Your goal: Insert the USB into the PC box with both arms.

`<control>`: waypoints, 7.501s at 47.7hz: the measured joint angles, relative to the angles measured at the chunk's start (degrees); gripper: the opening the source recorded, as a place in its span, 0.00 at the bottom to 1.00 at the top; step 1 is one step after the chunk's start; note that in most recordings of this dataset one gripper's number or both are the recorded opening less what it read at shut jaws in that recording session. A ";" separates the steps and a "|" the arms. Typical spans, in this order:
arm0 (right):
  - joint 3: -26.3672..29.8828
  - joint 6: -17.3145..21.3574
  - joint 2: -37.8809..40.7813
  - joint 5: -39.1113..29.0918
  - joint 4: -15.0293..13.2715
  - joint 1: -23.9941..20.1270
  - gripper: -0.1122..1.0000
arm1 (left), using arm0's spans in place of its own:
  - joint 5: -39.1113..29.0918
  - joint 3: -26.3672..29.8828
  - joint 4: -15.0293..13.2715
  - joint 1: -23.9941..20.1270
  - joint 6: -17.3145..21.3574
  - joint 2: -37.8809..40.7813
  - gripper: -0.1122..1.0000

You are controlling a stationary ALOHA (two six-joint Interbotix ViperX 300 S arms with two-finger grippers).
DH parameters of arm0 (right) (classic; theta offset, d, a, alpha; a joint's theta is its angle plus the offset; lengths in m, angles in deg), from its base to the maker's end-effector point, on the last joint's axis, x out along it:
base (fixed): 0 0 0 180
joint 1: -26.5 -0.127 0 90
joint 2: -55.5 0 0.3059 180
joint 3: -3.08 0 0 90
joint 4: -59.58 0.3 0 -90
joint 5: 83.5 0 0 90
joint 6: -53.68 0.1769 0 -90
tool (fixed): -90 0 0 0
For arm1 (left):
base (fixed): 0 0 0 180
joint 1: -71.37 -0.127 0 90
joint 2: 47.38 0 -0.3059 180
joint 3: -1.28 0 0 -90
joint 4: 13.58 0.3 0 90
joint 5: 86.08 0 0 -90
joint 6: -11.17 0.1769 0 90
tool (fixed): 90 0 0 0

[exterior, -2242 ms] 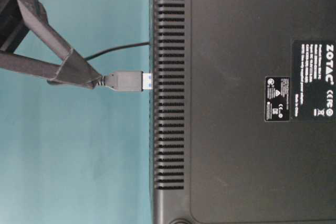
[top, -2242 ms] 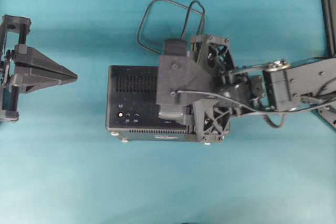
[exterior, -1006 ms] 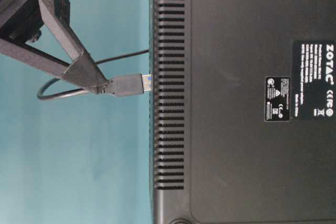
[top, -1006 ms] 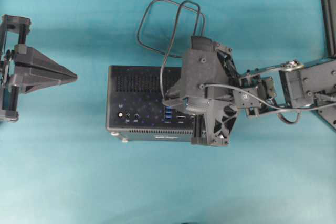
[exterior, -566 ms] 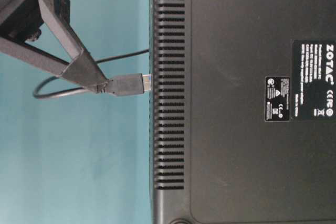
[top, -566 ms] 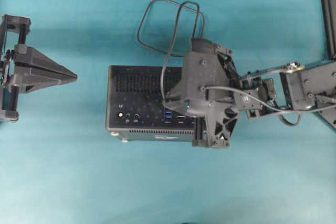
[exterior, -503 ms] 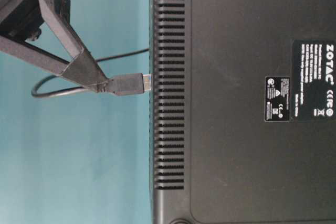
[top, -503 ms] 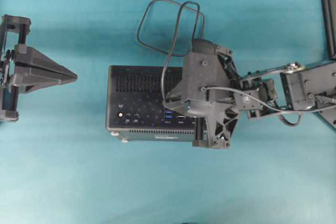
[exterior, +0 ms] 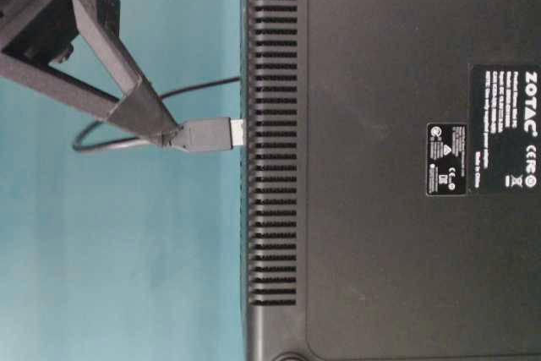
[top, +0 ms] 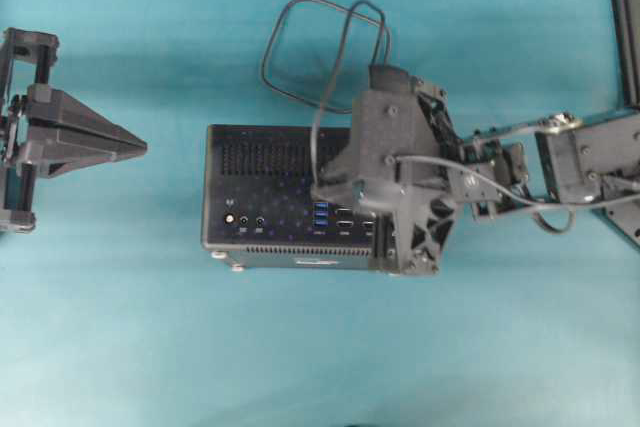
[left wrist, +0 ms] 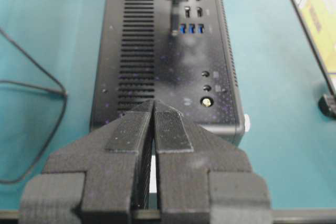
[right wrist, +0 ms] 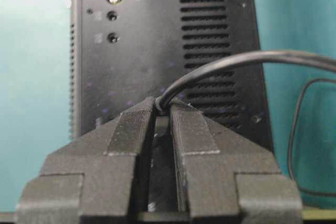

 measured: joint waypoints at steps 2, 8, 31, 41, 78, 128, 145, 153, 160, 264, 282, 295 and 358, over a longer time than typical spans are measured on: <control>0.00 0.00 0.00 0.00 0.26 -0.09 0.20 | 0.00 0.09 0.00 0.00 0.00 0.00 0.10; 0.00 0.00 0.00 0.00 0.53 -0.09 0.20 | 0.00 0.09 0.00 0.00 0.00 0.00 0.10; -0.18 0.09 0.26 -0.18 -0.62 0.79 0.20 | 0.00 0.09 0.00 0.00 0.00 0.09 0.10; -0.18 0.00 0.44 -0.09 0.44 -0.09 0.20 | 0.00 0.09 0.00 0.00 -0.09 0.09 0.10; -0.88 0.00 0.88 -0.09 1.41 0.18 0.20 | 0.00 0.09 0.00 0.00 0.00 0.09 0.10; -1.05 0.09 1.67 -0.35 1.05 0.09 0.35 | -0.09 0.09 0.00 0.00 -0.26 0.09 0.10; 1.23 0.09 1.67 -0.53 1.14 0.35 0.73 | 0.00 0.09 0.00 0.00 -0.26 0.09 0.10; 2.29 0.09 1.67 -0.44 0.09 0.62 0.72 | 0.00 0.09 0.00 0.00 -0.18 0.09 0.10; 2.29 0.09 1.41 -0.44 0.00 1.58 0.71 | 0.00 0.09 0.00 0.00 -0.18 0.00 0.10; -1.32 0.18 -0.26 4.75 1.23 2.55 0.17 | 0.00 0.09 0.00 0.00 -0.18 0.00 0.10; -1.32 0.18 0.09 5.62 3.52 1.93 0.17 | 0.00 0.09 0.00 0.00 -0.18 0.09 0.10; -1.49 0.18 -0.18 5.80 3.34 2.29 0.20 | 0.00 0.09 0.00 0.00 -0.18 0.09 0.10; -9.49 0.18 -10.20 4.83 3.78 2.81 0.70 | 0.00 0.09 0.00 0.00 0.26 -1.05 0.10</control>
